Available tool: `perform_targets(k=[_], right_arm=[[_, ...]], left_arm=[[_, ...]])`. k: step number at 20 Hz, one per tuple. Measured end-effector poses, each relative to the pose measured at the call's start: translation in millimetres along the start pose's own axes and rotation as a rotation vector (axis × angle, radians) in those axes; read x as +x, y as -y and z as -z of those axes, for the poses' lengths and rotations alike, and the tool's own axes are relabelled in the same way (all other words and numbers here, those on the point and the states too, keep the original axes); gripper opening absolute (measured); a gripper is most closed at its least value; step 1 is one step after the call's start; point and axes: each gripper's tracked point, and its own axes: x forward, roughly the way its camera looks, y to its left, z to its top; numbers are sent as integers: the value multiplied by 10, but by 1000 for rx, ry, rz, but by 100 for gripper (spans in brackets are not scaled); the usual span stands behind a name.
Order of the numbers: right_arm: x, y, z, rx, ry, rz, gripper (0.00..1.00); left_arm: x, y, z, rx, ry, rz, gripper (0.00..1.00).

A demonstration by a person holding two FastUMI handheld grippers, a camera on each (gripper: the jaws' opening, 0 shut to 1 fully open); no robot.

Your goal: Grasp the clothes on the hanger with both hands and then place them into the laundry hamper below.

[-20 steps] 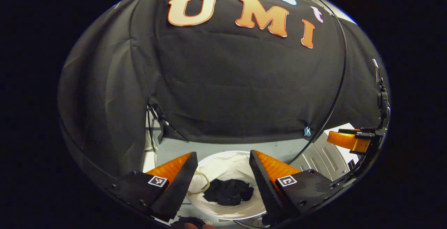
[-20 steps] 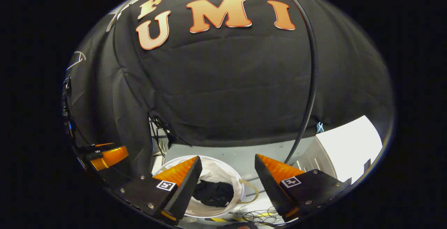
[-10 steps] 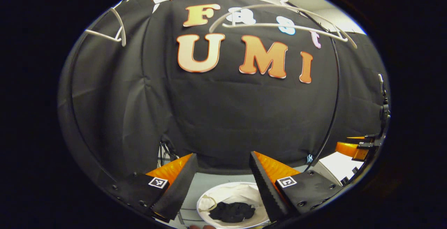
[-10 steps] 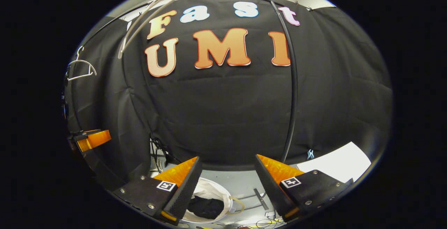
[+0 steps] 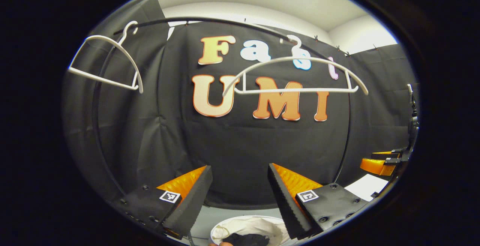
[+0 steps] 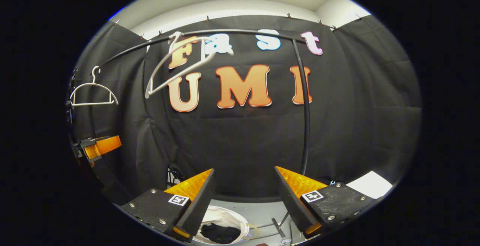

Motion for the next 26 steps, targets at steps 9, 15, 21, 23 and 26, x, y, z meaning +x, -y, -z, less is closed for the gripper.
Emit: perform_targets(k=[9, 15, 21, 23, 26], right_arm=[[-309, 218, -523, -19, 93, 27, 100], [-257, 194, -476, -12, 92, 23, 100], [-226, 193, -449, -14, 87, 23, 100], [-210, 181, -436, -14, 86, 21, 100], [-186, 170, -450, -11, 89, 21, 100]], left_arm=[[-143, -177, -537, 18, 87, -49, 94], [-169, -212, -566, 35, 89, -60, 100], [-177, -253, -557, 47, 87, -75, 94], [-189, -247, -576, 43, 92, -76, 94], [-188, -240, -609, 47, 100, -75, 97]])
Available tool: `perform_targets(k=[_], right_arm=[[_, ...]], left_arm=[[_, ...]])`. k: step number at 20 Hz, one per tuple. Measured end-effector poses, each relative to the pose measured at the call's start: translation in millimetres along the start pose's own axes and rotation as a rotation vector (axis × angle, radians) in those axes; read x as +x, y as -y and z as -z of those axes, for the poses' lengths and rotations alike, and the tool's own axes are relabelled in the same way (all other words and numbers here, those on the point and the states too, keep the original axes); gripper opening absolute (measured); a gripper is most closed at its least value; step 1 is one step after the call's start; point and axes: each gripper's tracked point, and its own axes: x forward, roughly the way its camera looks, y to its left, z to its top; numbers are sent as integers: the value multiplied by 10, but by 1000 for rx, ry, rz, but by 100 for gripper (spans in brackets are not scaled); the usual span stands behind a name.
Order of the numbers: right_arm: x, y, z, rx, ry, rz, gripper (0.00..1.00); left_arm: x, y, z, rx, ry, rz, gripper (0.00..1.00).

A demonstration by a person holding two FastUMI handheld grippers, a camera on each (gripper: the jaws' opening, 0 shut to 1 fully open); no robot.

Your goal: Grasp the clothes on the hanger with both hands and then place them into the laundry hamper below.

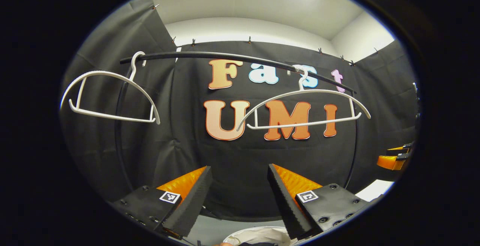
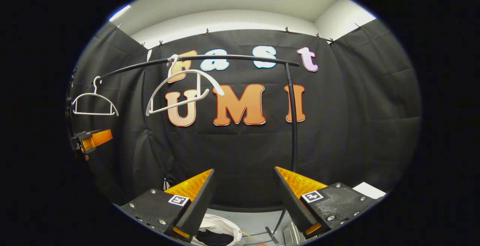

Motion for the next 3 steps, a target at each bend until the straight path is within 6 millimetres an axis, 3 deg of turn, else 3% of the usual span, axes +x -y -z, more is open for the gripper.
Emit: perform_targets(k=[3], right_arm=[[-25, 2, -44, -8, 7, 3, 93]], left_arm=[[0, -3, -41, 6, 6, 2, 100]])
